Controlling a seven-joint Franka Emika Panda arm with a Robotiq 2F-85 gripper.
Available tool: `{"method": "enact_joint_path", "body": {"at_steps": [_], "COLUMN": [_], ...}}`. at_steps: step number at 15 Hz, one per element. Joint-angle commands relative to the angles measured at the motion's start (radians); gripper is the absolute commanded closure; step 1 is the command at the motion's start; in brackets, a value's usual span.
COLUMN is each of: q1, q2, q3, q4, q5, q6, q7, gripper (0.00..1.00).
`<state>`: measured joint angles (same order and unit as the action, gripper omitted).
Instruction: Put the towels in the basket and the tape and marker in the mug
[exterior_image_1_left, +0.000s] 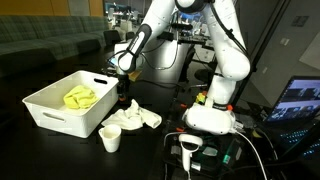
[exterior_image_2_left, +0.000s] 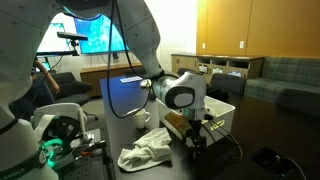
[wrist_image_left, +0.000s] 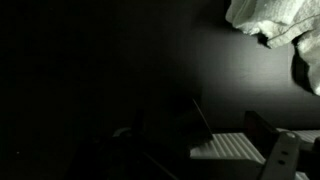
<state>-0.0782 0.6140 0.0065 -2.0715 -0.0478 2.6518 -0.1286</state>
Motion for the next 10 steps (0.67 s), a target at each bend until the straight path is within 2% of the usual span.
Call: {"method": "enact_joint_path", "body": {"at_steps": [1, 6, 10], "q1": [0.023, 0.025, -0.026], "q2": [0.022, 0.054, 0.057], "q3": [-0.047, -0.074, -0.024], "q4": [0.005, 0.023, 0.011], "q5": [-0.058, -0.168, -0.203], "q6": [0.11, 0.265, 0.355], "q7": [-0.004, -0.071, -0.175], "gripper": [0.0, 0.0, 0.0]}}
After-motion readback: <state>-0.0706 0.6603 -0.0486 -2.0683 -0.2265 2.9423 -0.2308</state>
